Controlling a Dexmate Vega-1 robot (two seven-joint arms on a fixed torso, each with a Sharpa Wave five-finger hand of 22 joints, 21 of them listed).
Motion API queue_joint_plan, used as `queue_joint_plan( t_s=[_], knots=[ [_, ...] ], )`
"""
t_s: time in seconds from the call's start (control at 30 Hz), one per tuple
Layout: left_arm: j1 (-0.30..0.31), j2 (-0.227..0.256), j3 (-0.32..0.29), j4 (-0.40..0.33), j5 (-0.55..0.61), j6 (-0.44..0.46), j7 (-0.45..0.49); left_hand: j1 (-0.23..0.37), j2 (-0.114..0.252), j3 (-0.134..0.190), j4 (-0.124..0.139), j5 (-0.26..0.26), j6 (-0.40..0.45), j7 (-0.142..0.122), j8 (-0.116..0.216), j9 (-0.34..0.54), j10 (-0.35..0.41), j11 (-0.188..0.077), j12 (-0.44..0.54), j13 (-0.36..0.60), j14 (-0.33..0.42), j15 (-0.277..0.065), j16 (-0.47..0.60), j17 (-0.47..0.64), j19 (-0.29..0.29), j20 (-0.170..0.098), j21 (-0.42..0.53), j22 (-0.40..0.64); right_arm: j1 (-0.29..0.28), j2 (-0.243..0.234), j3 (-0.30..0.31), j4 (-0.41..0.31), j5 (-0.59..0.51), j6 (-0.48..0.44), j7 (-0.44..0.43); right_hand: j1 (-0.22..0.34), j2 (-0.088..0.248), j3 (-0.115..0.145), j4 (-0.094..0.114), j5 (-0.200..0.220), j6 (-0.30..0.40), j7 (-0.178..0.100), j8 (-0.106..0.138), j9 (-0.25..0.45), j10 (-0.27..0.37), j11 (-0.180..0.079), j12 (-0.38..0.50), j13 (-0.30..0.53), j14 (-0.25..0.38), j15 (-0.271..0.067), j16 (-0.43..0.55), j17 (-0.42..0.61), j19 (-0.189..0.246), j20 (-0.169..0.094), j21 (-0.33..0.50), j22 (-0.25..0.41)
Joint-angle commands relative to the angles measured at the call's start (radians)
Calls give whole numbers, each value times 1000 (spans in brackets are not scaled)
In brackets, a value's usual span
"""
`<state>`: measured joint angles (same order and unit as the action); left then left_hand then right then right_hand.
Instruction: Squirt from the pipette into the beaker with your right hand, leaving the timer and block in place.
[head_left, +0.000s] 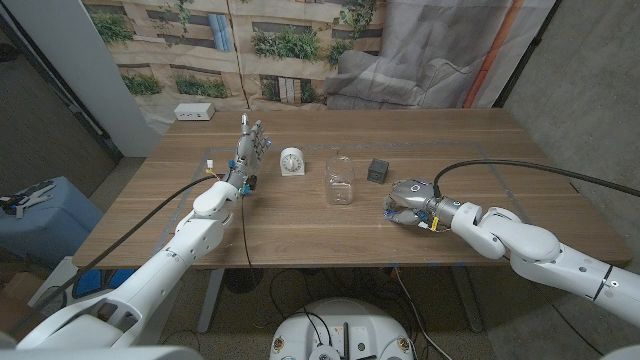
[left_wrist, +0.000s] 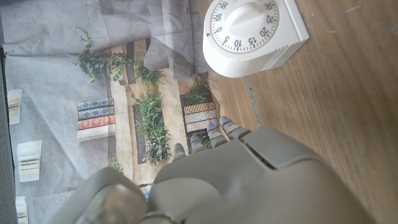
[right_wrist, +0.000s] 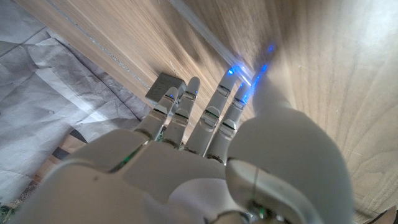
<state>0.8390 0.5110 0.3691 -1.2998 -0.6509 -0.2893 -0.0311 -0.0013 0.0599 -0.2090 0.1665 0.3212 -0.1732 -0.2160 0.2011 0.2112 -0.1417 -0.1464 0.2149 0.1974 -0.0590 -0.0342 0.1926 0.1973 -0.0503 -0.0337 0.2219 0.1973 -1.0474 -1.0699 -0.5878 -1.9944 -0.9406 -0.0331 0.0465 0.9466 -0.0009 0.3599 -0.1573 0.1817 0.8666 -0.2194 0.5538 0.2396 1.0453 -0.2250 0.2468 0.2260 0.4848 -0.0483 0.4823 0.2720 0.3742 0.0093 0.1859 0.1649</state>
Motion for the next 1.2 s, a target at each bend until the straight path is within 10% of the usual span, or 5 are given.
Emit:
queue_joint_plan(
  t_s=[0.03, 1.2],
  knots=[
    [0, 0, 0, 0, 0, 0, 0, -1, 44, -6, -2, 6, -4, -6, 6, 2, -4, -2, 4, 6, -10, -115, 6, 2, -6, -92, 5, 2, 2, 5, -1, 12, 5, 13, -24, 5, 8, 6, -3, 2, 10, 0, 9, 5, 12, 2, 8, 5, 11, -145, 8, 2, 13, -2, 5, 3],
    [0, -1, 0, 1, 0, -1, 0, -1, 44, -6, -2, 6, -5, -6, 6, 2, -3, -3, 5, 5, -9, -117, 6, 2, -5, -91, 6, 2, -35, 2, 68, -29, 118, -17, -77, 6, 17, 6, -2, 3, 23, 1, 27, 12, 36, 3, 12, 15, 31, -147, 14, 5, 25, -6, 7, 3]
  ],
)
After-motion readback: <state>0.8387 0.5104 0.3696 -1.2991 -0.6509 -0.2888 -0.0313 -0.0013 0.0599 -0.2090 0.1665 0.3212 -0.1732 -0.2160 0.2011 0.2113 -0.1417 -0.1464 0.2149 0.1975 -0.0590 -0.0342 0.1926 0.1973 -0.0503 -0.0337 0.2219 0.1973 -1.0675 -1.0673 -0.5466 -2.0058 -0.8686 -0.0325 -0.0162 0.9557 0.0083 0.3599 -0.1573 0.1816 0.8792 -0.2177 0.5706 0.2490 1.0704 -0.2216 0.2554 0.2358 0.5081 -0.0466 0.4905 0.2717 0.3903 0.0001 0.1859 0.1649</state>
